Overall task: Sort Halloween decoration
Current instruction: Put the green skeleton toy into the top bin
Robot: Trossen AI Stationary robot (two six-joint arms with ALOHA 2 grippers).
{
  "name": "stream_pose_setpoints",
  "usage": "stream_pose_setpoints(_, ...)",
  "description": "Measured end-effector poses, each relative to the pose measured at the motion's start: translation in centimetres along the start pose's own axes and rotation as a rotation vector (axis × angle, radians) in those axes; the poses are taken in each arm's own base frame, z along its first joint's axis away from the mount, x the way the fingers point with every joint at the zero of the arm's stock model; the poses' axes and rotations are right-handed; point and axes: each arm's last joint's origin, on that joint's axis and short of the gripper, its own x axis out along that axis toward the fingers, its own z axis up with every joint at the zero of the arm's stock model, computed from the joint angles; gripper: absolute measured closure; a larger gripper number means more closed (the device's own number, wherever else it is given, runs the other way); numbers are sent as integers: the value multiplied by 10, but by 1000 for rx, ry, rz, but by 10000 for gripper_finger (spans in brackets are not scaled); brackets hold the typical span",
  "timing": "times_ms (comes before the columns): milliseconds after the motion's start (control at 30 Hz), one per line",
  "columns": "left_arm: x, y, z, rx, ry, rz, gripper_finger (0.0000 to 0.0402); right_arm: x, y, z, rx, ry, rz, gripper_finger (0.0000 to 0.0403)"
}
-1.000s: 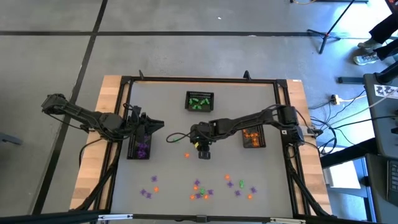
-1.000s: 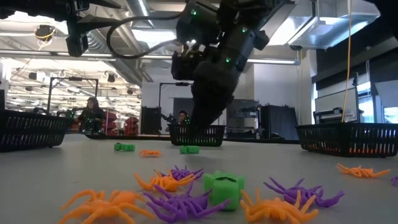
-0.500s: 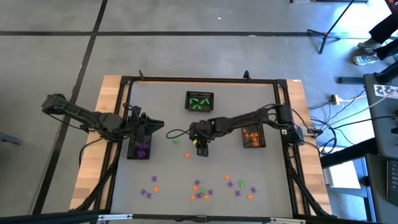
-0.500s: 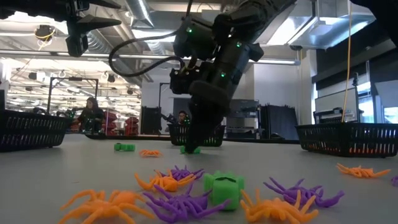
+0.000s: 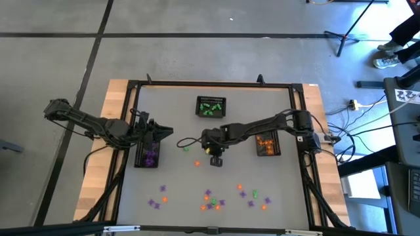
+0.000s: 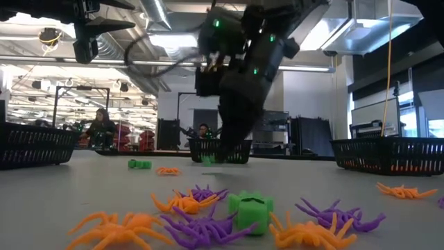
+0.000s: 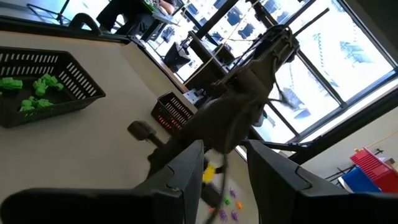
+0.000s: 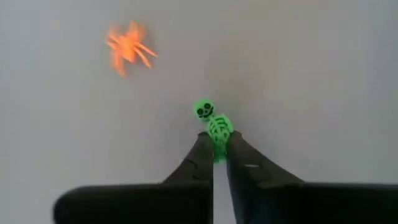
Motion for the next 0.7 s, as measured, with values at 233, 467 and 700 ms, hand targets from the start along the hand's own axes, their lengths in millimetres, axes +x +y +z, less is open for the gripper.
stream_pose_setpoints(233,0,0,0,0,-1,1,286,-31,-10,9,22,-80,-43,380)
stream_pose_setpoints(467,0,0,0,-1,-1,1,286,-79,-55,20,193,-227,-249,385)
stream_pose_setpoints(700,0,0,0,-7,-1,0,286,-101,-122,14,457,-273,-277,351)
